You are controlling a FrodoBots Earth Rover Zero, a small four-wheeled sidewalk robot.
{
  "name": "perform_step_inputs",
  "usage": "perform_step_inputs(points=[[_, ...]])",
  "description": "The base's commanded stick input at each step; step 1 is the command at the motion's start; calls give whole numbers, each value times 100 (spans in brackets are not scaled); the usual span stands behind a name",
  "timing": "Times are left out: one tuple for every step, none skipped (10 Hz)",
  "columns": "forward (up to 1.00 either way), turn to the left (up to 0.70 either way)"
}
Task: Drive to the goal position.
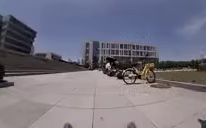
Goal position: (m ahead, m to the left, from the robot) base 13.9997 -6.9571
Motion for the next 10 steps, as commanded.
perform_step_inputs(points=[[45, 0], [45, 0], [45, 0], [45, 0], [45, 0], [45, 0], [45, 0], [45, 0], [45, 0], [45, 0]])
